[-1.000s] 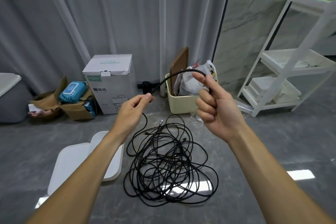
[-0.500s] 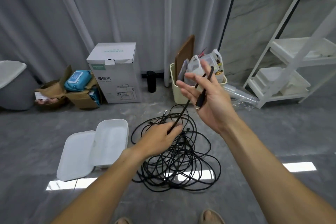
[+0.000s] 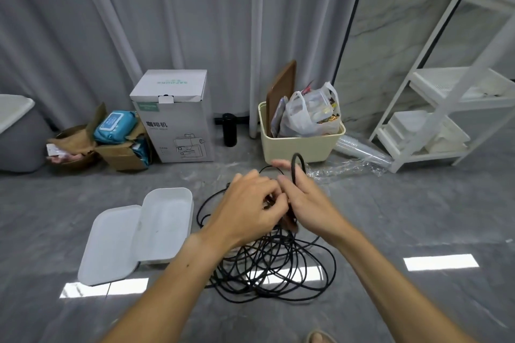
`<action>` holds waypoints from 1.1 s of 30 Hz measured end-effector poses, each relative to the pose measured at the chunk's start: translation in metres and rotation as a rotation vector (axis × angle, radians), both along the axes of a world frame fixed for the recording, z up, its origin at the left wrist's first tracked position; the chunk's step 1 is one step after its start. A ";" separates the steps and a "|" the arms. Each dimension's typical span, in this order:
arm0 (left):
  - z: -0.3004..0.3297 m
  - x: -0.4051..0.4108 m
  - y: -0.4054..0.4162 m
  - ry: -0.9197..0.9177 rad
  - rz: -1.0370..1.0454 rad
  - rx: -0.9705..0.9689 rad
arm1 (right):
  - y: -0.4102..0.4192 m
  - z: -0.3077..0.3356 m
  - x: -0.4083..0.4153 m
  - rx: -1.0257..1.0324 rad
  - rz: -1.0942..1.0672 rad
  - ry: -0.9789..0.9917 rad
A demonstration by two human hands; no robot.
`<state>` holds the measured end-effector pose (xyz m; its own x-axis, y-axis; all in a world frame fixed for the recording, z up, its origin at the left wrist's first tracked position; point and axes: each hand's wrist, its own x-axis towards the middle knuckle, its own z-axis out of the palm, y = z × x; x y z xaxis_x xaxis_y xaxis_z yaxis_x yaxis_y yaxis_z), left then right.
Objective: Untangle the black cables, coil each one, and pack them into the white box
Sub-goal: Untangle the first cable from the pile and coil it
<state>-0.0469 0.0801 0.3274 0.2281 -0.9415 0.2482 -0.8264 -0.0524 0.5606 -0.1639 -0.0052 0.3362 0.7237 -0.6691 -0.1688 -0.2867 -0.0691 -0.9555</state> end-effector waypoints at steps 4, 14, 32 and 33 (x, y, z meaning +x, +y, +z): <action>0.006 0.001 0.001 0.245 0.033 0.033 | 0.012 -0.005 -0.007 0.237 0.074 0.046; 0.013 0.006 -0.034 0.460 0.029 -0.011 | -0.004 -0.009 -0.013 0.554 0.161 -0.099; -0.007 -0.002 -0.051 0.900 0.163 0.027 | -0.029 -0.017 -0.019 0.852 0.137 -0.337; -0.014 -0.001 -0.050 0.904 0.170 0.029 | -0.030 -0.019 -0.017 0.874 0.120 -0.361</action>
<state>-0.0480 0.0300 0.3136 0.4594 -0.8807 -0.1151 -0.0546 -0.1574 0.9860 -0.1812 -0.0349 0.3169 0.8856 -0.3298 -0.3271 -0.0016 0.7021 -0.7121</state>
